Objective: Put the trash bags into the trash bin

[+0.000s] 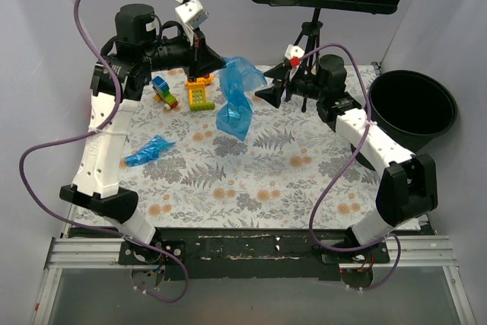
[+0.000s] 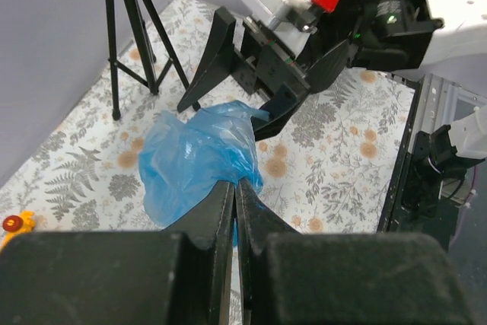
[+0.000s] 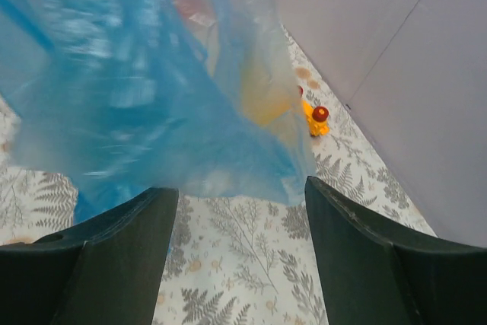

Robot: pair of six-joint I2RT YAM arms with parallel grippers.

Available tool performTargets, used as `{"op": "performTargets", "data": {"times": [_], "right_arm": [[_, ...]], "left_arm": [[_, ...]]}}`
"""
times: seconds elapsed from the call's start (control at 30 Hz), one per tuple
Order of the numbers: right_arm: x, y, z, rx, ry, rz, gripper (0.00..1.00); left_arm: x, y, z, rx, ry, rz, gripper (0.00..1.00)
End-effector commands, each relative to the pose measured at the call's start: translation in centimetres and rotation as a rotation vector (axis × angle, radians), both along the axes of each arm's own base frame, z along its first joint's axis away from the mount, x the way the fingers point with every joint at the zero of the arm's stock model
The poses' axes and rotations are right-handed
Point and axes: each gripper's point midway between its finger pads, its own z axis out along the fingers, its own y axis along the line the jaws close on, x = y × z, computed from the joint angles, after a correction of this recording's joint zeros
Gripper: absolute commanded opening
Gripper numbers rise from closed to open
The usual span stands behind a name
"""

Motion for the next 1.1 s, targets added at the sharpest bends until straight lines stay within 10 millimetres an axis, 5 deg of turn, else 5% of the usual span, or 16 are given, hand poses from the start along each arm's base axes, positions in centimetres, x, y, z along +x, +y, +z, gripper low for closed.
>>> {"op": "performTargets", "data": {"times": [0.0, 0.1, 0.2, 0.27, 0.4, 0.5, 0.57, 0.67, 0.73, 0.93, 1.07], "right_arm": [[0.4, 1.7, 4.2, 0.150, -0.064, 0.065, 0.74], [0.3, 2.9, 4.4, 0.168, -0.049, 0.141, 0.58], [-0.6, 3.9, 4.7, 0.175, -0.016, 0.217, 0.15], [-1.1, 3.7, 5.2, 0.183, -0.013, 0.210, 0.04], [-2.3, 1.3, 6.9, 0.161, -0.024, 0.164, 0.01], [-3.9, -0.3, 5.9, 0.069, -0.045, 0.173, 0.01], [-5.0, -0.9, 5.3, 0.016, -0.047, 0.184, 0.01], [-6.2, -1.6, 3.8, -0.071, -0.024, 0.212, 0.01], [-6.8, -2.1, 2.9, -0.133, -0.022, 0.219, 0.01], [-6.5, -3.3, 2.3, -0.241, -0.033, 0.182, 0.01], [-6.3, -3.1, 2.9, -0.232, 0.030, 0.177, 0.01]], "left_arm": [[-1.7, 1.4, 2.9, 0.017, -0.102, 0.024, 0.00], [-1.3, 2.0, 3.4, 0.030, -0.132, 0.064, 0.00], [-0.8, 2.5, 3.3, 0.049, -0.149, 0.098, 0.00], [-0.2, 3.0, 2.0, 0.088, -0.139, 0.131, 0.00], [2.2, 6.0, -3.1, 0.257, -0.139, 0.294, 0.00], [2.6, 7.8, -6.6, 0.389, -0.217, 0.300, 0.00], [1.9, 7.3, -7.5, 0.391, -0.244, 0.237, 0.19], [1.2, 6.0, -7.2, 0.361, -0.248, 0.153, 0.63], [0.3, 5.4, -7.0, 0.356, -0.278, 0.079, 0.74], [-2.1, 2.5, -5.6, 0.257, -0.395, -0.151, 0.80], [-3.2, 0.9, -6.8, 0.218, -0.384, -0.271, 0.79]]}}
